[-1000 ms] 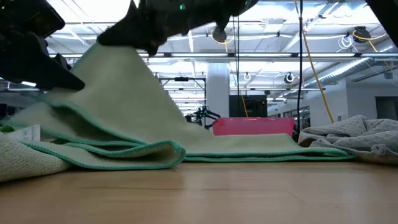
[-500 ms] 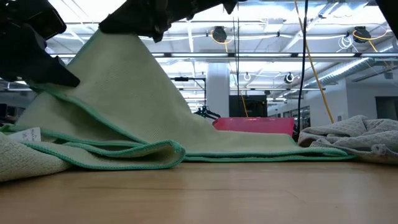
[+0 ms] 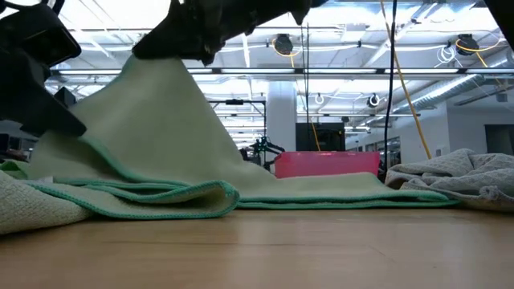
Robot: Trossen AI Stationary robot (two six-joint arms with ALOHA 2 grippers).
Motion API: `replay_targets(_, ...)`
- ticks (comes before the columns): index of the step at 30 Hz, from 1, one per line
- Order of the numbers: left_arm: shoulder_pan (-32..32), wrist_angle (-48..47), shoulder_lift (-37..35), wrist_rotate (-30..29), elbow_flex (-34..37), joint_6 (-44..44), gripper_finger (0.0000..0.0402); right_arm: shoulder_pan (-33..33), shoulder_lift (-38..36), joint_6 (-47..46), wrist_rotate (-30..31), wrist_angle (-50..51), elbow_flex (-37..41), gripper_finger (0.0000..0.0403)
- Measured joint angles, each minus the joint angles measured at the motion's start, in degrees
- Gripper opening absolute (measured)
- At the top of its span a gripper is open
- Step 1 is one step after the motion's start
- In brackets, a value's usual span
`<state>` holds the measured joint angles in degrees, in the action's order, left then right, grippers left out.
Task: Fold microfiber towels
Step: Fold the right light green microfiber cloth
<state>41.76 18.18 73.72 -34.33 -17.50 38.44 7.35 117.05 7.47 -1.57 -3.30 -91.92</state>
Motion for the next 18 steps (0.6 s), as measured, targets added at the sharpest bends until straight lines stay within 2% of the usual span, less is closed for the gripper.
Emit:
replay_targets(5,0.00,0.85,0.17,-0.01,0.00,-2.51,0.0029,0.02,0.00,-0.67,-0.40,-6.73,4.06,0.0011)
replay_targets(7,0.00,1.56,0.15,1.07,0.00,-2.48,0.0010,-0.01,0.00,-0.75,-2.39,-9.63,5.57,0.0022)
replay_targets(10,0.00,1.60,0.13,3.28,0.00,-1.48,0.0022,0.00,-0.03,-0.77,-2.97,-12.43,7.19,0.0047)
replay_targets(13,0.02,0.10,0.08,4.37,0.00,0.27,0.0048,0.02,-0.16,-0.28,-2.88,-11.13,7.54,0.0076)
replay_targets(15,0.02,-1.43,-0.13,2.68,0.00,1.22,0.0067,0.01,-0.50,-0.04,-2.74,-10.56,7.54,0.0095)
replay_targets(18,-0.72,-3.13,-1.81,-2.92,0.02,0.42,0.0099,0.10,-1.55,-0.70,-0.89,-8.99,7.49,0.0115)
